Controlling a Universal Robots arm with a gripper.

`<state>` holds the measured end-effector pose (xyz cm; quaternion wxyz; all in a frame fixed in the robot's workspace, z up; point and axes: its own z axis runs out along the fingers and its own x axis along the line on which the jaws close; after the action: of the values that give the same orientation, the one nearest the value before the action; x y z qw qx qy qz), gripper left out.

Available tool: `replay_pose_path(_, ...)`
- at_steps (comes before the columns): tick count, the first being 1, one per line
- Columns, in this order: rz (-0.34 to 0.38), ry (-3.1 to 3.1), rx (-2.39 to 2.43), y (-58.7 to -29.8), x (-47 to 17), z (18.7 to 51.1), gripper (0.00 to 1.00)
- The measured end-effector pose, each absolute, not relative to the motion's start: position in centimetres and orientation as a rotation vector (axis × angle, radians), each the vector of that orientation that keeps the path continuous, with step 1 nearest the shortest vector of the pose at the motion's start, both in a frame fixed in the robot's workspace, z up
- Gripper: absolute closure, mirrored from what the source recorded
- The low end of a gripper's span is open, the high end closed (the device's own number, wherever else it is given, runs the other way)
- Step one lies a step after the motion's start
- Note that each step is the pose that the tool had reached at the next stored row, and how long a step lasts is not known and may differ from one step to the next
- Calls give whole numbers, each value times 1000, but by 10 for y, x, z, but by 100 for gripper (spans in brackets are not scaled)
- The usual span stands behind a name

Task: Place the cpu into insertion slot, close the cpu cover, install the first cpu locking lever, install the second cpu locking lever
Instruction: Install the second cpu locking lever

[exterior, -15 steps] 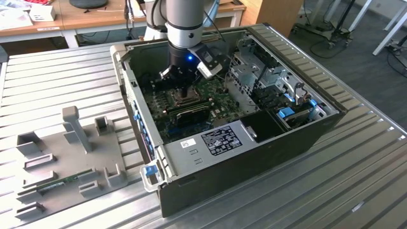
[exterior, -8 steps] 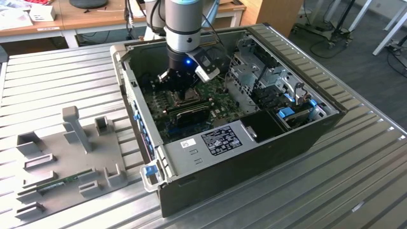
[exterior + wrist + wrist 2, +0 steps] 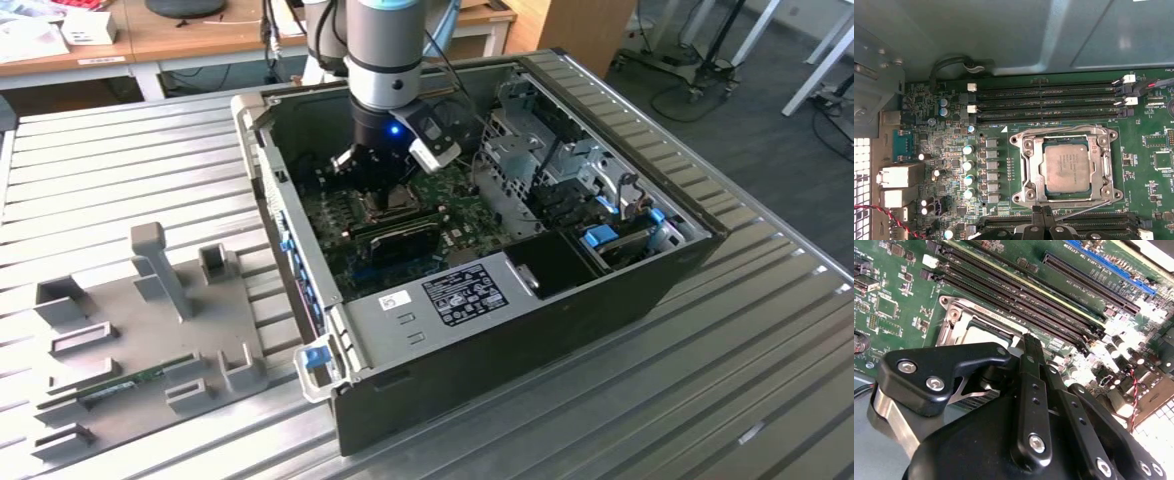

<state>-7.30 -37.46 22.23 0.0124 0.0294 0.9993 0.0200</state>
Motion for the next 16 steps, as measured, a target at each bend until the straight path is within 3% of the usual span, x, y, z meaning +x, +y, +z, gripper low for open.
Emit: replay_pose_path(16, 62, 3115, 92, -381, -76, 221, 89)
